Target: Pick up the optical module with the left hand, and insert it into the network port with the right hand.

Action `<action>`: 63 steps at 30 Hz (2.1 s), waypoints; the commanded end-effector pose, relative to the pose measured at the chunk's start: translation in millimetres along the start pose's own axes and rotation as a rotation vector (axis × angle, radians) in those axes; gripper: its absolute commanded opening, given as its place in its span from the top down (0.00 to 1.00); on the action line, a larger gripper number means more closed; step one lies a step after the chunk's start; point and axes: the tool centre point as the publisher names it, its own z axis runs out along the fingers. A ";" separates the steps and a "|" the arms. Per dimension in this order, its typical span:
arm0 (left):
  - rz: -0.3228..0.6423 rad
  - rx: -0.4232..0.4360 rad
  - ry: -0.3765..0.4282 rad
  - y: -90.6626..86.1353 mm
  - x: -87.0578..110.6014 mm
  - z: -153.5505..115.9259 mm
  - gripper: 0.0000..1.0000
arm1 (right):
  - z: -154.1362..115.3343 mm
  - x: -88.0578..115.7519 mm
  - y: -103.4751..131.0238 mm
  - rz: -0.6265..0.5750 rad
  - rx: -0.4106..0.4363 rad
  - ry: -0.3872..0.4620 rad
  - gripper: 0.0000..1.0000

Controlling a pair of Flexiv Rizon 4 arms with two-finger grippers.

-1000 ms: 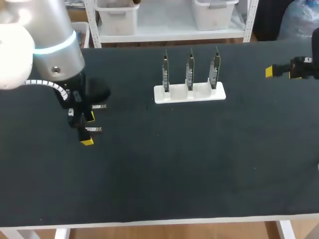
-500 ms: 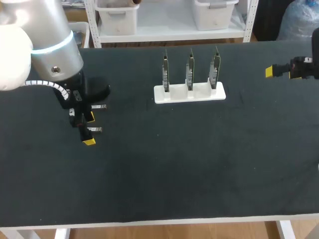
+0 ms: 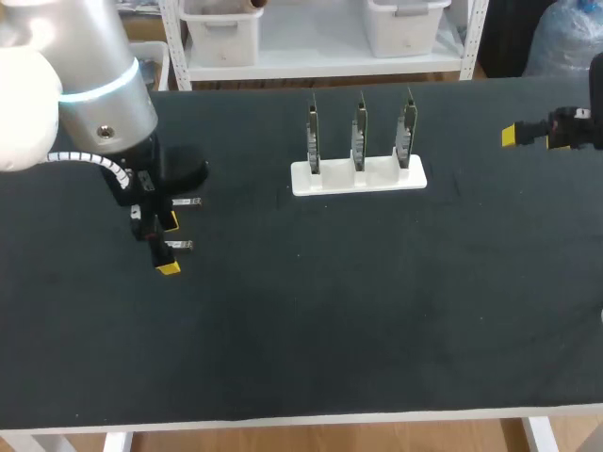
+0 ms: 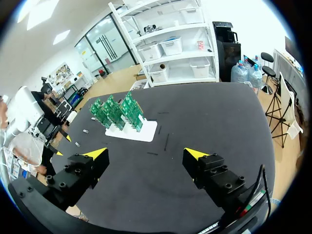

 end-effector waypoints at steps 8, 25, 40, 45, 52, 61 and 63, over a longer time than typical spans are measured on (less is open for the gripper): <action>-0.118 -0.079 0.347 20.3 2.5 6.2 0.00 | 0.0 0.0 0.0 0.000 0.000 0.000 0.00; -0.078 -0.093 0.202 19.7 16.9 4.7 0.00 | 0.0 0.0 0.0 0.000 0.000 0.000 0.00; -0.023 -0.081 0.037 23.6 10.9 17.1 0.00 | 0.0 0.0 0.0 0.000 0.000 0.000 0.00; -0.020 -0.091 0.042 28.6 11.0 17.0 0.00 | 0.0 0.0 0.0 0.000 0.000 0.000 0.00; -0.021 -0.106 0.033 28.9 10.7 15.0 0.00 | 0.0 0.0 0.0 0.000 0.000 0.000 0.00; -0.021 -0.106 0.033 28.9 10.7 15.0 0.00 | 0.0 0.0 0.0 0.000 0.000 0.000 0.00; -0.021 -0.106 0.033 28.9 10.7 15.0 0.00 | 0.0 0.0 0.0 0.000 0.000 0.000 0.00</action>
